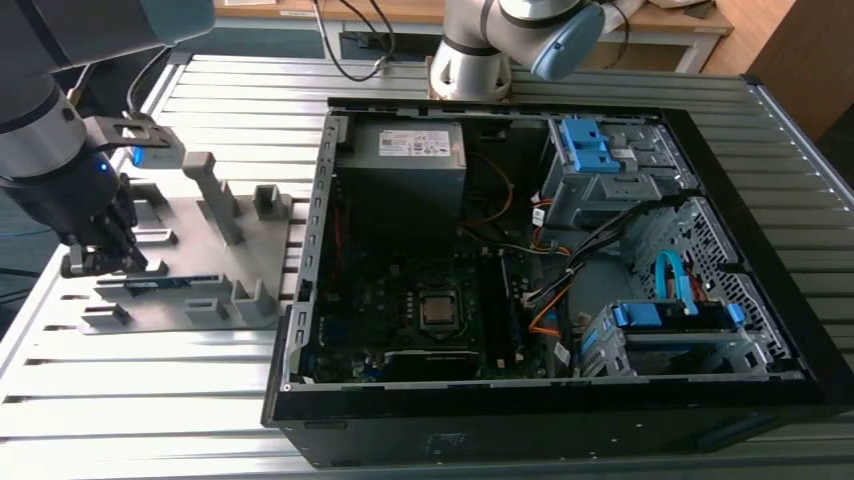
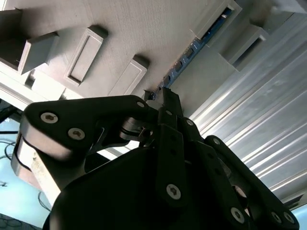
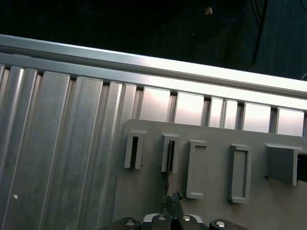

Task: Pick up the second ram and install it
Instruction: 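Pick up the second ram and move it above second insertion slot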

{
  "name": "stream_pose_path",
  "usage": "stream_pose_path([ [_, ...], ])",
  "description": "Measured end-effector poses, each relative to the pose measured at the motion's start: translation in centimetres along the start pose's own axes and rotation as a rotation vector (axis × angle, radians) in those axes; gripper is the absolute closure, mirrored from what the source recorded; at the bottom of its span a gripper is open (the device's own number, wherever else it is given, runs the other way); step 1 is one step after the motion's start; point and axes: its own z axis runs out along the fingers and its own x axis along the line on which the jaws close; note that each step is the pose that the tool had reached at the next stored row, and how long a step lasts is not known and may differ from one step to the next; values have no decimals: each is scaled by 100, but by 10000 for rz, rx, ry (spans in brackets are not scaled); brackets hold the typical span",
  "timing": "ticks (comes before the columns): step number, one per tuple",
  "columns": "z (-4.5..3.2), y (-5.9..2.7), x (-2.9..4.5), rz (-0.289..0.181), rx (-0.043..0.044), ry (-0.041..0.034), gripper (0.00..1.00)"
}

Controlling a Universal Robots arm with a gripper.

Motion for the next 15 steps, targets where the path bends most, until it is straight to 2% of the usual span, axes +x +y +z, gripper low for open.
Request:
stream_pose_path([
  [15,0,0,0,-1191,-44,57,90],
])
